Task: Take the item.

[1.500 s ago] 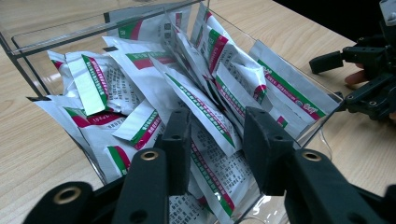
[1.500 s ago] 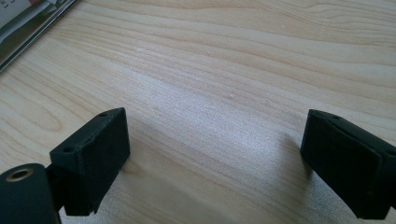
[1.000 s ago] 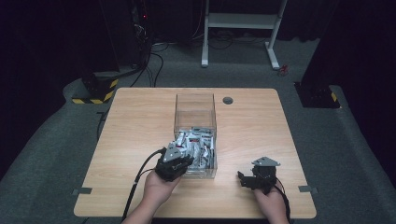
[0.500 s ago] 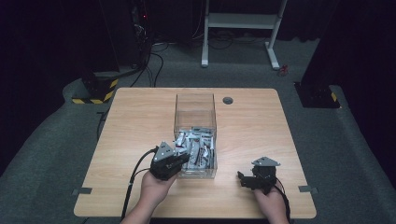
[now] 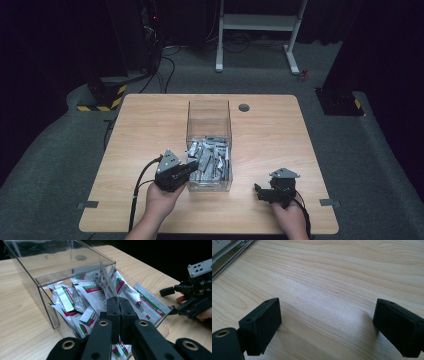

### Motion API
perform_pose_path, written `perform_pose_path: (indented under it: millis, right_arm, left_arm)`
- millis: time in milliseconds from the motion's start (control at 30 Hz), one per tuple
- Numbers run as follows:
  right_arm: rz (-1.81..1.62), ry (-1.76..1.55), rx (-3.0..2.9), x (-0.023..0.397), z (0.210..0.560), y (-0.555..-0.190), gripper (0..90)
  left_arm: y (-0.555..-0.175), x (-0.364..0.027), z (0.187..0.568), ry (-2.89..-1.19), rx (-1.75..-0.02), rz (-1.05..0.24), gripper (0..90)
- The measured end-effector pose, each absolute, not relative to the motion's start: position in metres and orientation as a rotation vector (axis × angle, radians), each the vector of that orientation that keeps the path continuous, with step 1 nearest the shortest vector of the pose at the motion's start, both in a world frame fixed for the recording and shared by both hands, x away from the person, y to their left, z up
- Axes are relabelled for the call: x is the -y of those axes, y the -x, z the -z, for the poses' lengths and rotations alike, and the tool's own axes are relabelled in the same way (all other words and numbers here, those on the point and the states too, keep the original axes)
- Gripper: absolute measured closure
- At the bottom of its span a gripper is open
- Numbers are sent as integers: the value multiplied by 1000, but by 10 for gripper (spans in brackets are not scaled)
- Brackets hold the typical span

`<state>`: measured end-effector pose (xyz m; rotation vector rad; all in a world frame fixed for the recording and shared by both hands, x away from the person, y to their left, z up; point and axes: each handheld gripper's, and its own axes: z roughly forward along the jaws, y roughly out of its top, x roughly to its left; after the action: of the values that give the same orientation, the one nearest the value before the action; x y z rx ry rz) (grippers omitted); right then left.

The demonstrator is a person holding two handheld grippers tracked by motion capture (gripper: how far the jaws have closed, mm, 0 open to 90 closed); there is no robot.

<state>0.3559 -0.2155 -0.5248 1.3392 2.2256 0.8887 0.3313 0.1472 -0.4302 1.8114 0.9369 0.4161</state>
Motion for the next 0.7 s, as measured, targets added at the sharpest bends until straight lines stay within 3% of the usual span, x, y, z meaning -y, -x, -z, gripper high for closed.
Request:
perform_pose_path:
  millis: [700]
  right_arm:
    - [-888, -1332, -2226, 216, 525, -356, 78]
  left_arm:
    - [-324, -163, 406, -1717, -904, -503, 888]
